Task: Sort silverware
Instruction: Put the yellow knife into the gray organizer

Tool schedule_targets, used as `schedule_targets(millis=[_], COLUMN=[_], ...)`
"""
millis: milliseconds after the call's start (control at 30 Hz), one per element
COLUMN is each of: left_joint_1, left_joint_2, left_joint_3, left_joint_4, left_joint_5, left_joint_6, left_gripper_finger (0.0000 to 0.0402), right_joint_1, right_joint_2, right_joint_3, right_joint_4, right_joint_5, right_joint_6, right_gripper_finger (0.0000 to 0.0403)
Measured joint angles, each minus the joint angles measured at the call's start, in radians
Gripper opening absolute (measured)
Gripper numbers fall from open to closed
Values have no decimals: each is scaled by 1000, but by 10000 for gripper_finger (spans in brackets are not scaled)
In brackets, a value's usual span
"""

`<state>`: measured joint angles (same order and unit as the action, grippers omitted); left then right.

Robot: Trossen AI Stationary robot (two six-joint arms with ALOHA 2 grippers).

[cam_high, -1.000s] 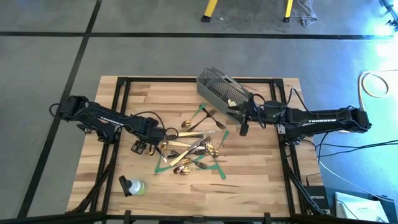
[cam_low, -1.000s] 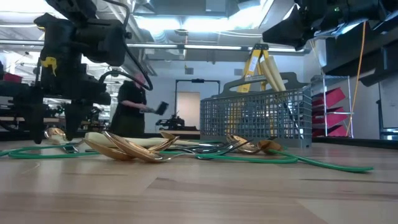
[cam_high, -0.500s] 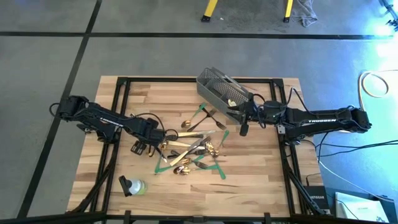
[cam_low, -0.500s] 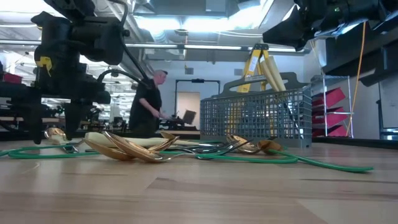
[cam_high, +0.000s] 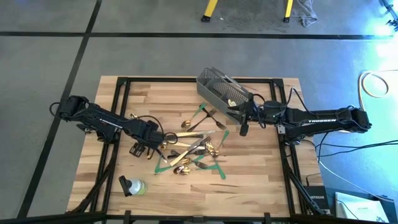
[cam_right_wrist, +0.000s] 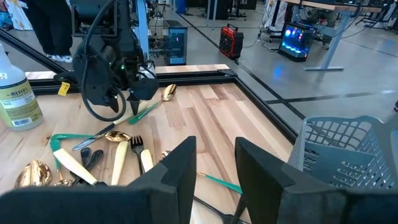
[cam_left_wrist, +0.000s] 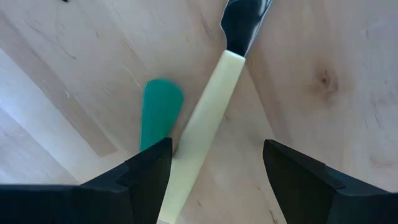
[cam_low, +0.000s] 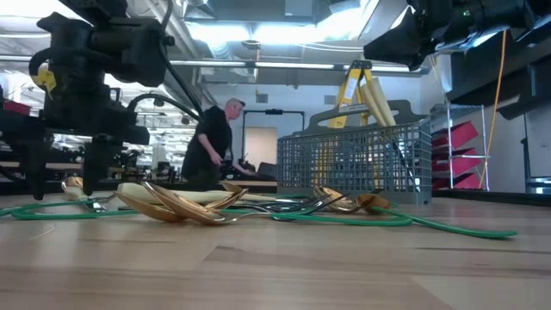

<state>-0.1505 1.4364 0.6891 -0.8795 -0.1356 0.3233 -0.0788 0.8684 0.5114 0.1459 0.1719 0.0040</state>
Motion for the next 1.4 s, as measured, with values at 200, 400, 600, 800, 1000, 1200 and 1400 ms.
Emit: schedule_targets(millis=[200, 400, 600, 800, 1000, 1200, 1400], left_joint_1=[-1, -1, -1, -1, -1, -1, -1], left_joint_2=[0, 0, 0, 0, 0, 0, 0], left_joint_3=[0, 0, 0, 0, -21, -21, -21], left_joint_4=[0, 0, 0, 0, -1, 1, 1], left_joint_5=[1, 1, 2, 2, 18, 18, 23], left_joint_6=[1, 1, 1, 4, 29, 29, 29], left_gripper_finger=[237, 237, 182, 126, 122, 120, 71], right_joint_1=[0, 0, 0, 0, 0, 0, 0], right_joint_2=[0, 0, 0, 0, 0, 0, 0], right_joint_3=[0, 0, 0, 0, 0, 0, 0], right_joint_4=[0, 0, 0, 0, 0, -15, -16], right_joint_5=[0, 0, 0, 0, 0, 0, 1], right_joint_6=[4, 4, 4, 3, 3, 3, 3], right_gripper_finger=[94, 94, 94, 94, 94, 94, 94])
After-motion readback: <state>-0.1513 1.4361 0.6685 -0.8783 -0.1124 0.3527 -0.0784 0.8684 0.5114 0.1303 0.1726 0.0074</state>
